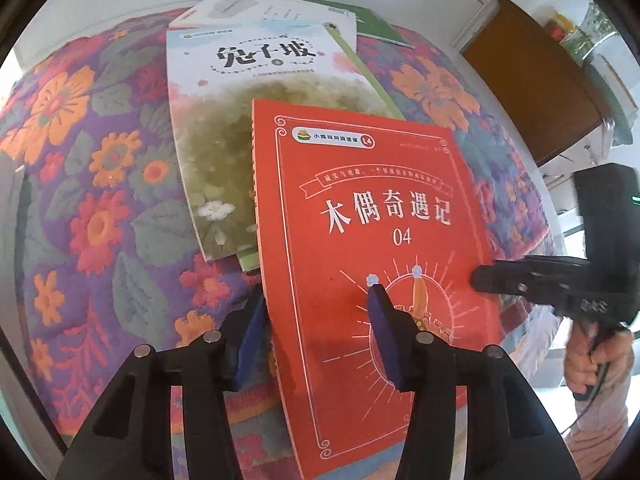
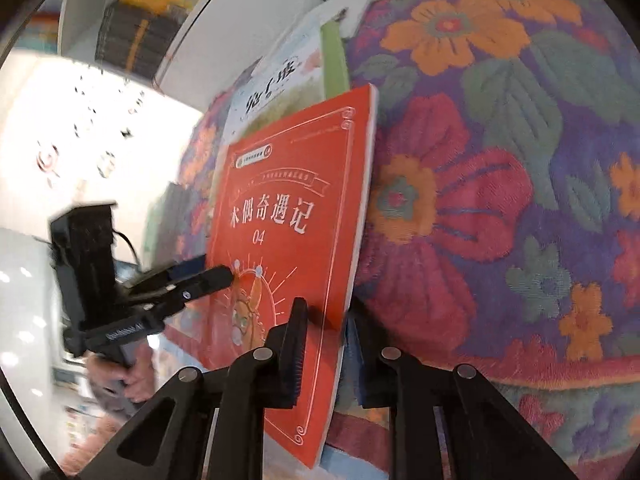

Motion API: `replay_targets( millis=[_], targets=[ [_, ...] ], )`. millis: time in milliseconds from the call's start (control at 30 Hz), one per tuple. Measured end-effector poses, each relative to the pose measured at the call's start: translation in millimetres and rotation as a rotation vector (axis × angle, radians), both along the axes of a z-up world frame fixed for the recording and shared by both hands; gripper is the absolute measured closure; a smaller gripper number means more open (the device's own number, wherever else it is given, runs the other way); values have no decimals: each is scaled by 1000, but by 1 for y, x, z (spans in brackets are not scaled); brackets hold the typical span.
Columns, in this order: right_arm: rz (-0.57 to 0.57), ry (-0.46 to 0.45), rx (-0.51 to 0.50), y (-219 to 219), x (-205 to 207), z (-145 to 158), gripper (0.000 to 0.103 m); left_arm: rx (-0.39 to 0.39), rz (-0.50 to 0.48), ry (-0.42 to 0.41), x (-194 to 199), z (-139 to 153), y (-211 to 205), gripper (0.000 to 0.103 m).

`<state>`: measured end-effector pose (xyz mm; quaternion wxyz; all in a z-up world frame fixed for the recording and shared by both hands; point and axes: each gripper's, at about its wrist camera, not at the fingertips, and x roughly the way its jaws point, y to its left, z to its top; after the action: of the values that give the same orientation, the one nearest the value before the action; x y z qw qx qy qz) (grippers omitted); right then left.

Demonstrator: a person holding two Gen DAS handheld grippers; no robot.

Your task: Organize books

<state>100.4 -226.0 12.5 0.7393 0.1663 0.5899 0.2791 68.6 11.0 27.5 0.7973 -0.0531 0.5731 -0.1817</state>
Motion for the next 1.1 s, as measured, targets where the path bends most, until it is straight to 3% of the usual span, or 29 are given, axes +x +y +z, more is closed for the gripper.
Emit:
replay_targets(
  millis=[333,533,1100],
  targets=[
    [64,-38,-33,26,-24,34,85,97,-15,-96,-18,28,8,56],
    [96,-153,-97,40,-31,57,85,98,-20,-130,-29,46,20,56],
    [179,-242,-84,105,-48,102,85,83,43,-212,-47,85,88,56]
  ],
)
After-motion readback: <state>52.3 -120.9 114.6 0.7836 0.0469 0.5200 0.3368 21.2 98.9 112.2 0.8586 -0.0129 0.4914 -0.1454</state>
